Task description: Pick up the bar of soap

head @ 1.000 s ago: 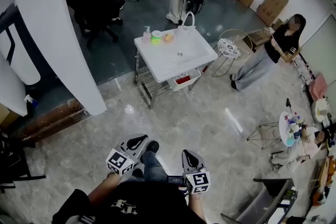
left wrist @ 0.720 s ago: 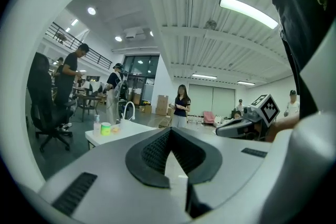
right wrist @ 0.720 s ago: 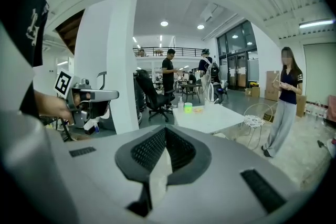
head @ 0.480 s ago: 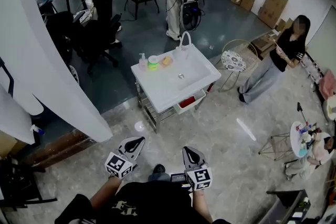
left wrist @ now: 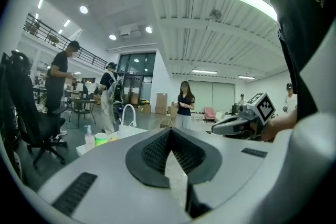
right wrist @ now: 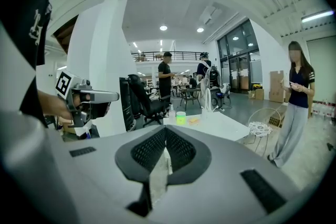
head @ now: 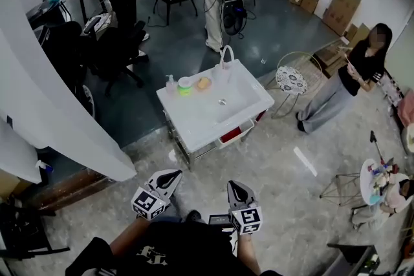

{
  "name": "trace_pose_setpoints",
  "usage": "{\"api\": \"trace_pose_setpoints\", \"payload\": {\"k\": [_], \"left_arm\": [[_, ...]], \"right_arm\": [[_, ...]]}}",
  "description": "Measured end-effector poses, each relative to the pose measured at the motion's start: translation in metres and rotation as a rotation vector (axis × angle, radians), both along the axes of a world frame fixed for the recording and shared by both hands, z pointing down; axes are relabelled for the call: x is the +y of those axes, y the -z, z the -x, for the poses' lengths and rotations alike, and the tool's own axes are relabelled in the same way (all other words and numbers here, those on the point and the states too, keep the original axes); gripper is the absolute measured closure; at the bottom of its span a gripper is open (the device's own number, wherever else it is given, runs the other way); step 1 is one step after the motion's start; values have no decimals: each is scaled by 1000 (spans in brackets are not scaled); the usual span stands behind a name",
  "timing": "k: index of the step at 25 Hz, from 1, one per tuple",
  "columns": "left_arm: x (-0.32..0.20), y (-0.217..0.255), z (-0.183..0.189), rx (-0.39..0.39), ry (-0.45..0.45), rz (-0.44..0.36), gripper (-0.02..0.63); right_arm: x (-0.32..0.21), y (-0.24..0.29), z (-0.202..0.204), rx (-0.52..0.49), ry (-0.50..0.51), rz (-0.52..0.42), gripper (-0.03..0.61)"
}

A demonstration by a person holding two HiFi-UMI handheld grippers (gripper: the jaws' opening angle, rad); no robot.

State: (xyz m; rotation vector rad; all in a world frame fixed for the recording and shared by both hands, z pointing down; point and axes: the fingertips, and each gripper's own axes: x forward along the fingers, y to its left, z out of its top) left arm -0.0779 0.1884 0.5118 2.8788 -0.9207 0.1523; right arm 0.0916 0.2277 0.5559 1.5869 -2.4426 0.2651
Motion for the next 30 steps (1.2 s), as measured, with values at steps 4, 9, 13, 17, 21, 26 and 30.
{"api": "trace_pose_setpoints", "payload": {"k": [4, 9, 13, 17, 21, 26, 30], "left_arm": [[-30, -6, -7, -13, -22, 17, 605], [-89, -18, -22, -1, -71, 29, 604], [-151, -10, -34, 2, -124, 32, 605], [-209, -9, -38, -4, -163, 35, 604], [-258, -17, -39, -22, -202, 41, 604], [-310, -22, -23, -16, -211, 74, 604], [-337, -31, -17, -30, -221, 87, 604]], "right_arm": [[-31, -1, -1, -18, -6, 12, 571], [-80, -10, -6, 9, -36, 37, 571], [-140, 2, -8, 29, -62, 34, 571], [-203, 13, -7, 44, -80, 30, 571], [-258, 16, -8, 33, -118, 29, 571], [-310, 12, 16, 45, -108, 44, 571], [-332, 8, 24, 46, -112, 60, 571]]}}
